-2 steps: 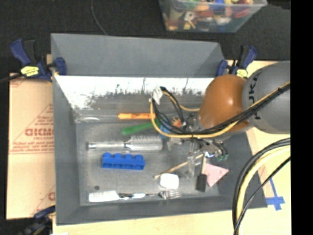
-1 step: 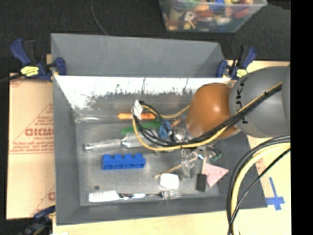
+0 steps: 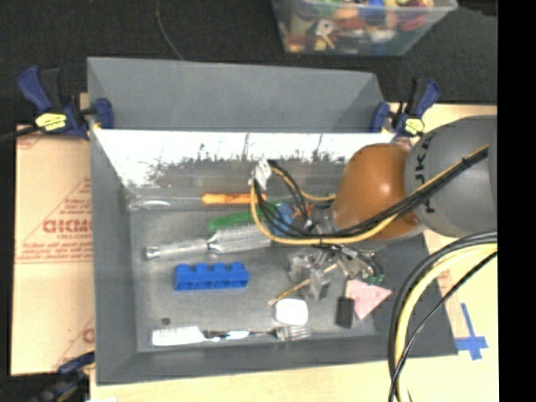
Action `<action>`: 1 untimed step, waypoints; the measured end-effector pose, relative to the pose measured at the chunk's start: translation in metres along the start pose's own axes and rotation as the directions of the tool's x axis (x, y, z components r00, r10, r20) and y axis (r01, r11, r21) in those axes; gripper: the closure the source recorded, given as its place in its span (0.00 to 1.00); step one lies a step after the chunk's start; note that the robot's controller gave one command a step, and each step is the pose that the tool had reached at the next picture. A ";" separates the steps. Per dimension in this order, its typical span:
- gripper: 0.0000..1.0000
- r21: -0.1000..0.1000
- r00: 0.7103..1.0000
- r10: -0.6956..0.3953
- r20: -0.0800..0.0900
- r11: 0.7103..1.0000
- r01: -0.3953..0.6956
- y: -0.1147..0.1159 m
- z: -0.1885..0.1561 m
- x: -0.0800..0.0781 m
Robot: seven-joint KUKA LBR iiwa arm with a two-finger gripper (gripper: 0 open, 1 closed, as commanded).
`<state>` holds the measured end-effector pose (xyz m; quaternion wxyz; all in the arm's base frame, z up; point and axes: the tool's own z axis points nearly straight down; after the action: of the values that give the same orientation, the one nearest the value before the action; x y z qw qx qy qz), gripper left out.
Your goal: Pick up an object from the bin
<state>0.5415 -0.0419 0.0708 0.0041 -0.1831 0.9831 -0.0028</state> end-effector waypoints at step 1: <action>1.00 0.000 1.000 -0.001 0.000 1.000 0.001 0.000 0.000 0.000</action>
Offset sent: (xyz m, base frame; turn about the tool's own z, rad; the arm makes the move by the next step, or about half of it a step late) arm 0.0000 0.0000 0.0221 -0.0007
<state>0.5415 -0.0420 0.0710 0.0042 -0.1835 0.9830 -0.0031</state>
